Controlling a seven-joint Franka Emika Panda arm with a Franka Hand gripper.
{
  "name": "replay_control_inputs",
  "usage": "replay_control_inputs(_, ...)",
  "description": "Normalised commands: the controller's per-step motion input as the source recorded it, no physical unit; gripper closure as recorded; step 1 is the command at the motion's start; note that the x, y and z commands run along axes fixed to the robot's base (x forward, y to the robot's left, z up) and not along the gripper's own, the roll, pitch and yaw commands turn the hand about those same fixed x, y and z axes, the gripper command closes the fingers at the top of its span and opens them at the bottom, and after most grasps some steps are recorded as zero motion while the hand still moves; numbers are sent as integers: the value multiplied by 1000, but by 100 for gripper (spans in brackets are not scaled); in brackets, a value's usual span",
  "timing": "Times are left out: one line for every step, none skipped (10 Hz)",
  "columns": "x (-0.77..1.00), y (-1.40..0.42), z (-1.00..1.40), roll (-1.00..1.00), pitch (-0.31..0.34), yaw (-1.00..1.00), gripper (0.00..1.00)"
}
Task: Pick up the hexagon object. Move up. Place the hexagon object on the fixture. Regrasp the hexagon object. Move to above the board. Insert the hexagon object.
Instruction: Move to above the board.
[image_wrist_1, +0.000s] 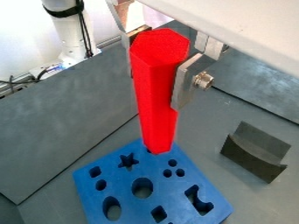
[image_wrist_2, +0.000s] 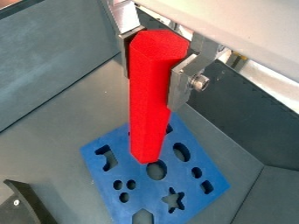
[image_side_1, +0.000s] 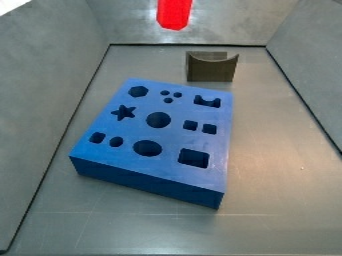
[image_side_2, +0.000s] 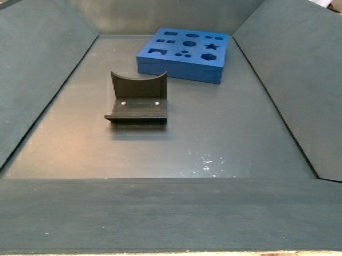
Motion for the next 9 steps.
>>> replay_control_inputs(-245,126,19,-231,-316,5,100)
replay_control_inputs(-245,126,19,-231,-315,5,100)
replay_control_inputs(-244,126,19,-231,-315,5,100)
replay_control_inputs(-244,126,19,-231,-315,5,100)
replay_control_inputs(-244,126,19,-231,-315,5,100)
replay_control_inputs(-244,126,19,-231,-315,5,100)
replay_control_inputs(-244,126,19,-231,-315,5,100)
replay_control_inputs(-244,126,19,-231,-315,5,100)
replay_control_inputs(-244,126,19,-231,-315,5,100)
